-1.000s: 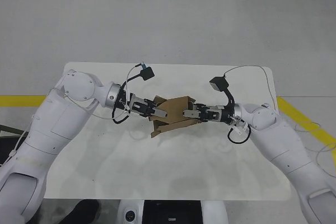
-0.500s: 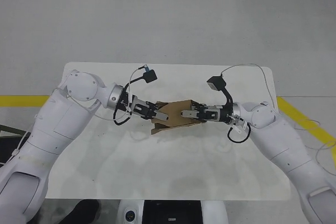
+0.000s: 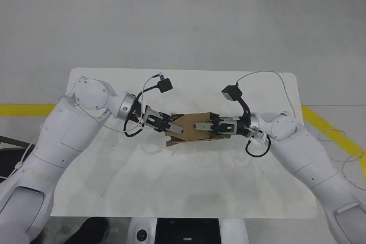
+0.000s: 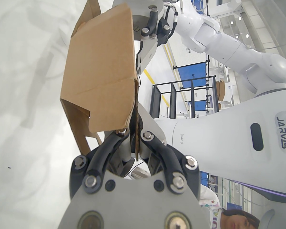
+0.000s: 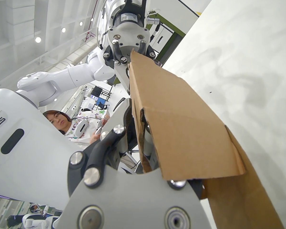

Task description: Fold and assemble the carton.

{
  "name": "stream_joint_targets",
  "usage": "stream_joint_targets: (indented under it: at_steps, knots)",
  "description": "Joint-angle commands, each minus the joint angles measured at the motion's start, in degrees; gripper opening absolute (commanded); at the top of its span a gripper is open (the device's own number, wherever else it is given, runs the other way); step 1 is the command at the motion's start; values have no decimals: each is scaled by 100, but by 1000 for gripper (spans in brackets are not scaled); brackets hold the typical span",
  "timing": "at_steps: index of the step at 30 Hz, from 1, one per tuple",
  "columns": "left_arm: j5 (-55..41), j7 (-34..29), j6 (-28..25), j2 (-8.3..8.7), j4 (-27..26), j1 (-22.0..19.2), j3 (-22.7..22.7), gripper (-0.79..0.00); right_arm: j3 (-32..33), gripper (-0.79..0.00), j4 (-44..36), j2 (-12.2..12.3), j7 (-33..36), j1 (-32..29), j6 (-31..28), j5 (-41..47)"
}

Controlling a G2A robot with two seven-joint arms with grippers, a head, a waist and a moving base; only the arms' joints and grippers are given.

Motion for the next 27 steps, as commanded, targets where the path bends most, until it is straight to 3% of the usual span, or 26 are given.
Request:
stream_joint_targets:
  at_steps: [1, 6, 7, 9, 10, 11, 27]
  knots:
    - [9, -2, -9, -4, 4, -1, -6, -785, -27, -767, 0, 3, 3, 5, 3, 19]
    - [17, -28, -30, -8, -5, 6, -32, -785, -78, -785, 15, 12, 6, 31, 6, 53]
    - [20, -23, -28, -8, -4, 9, -39, -742, -87, -785, 17, 15, 4, 36, 4, 58]
    - [31, -14, -27, -8, -11, 14, -55, -434, -102, -785, 23, 19, -2, 45, -2, 65]
    - [38, -7, -25, -7, -12, 18, -65, -129, -108, -785, 35, 22, -4, 46, -5, 76]
    - [33, -1, -21, -5, -16, 23, -78, 0, -114, -785, 46, 25, -7, 52, -7, 77]
    - [-1070, -254, 139, 10, -242, 219, -402, 0, -28, -785, 335, 20, -294, 77, -293, -125]
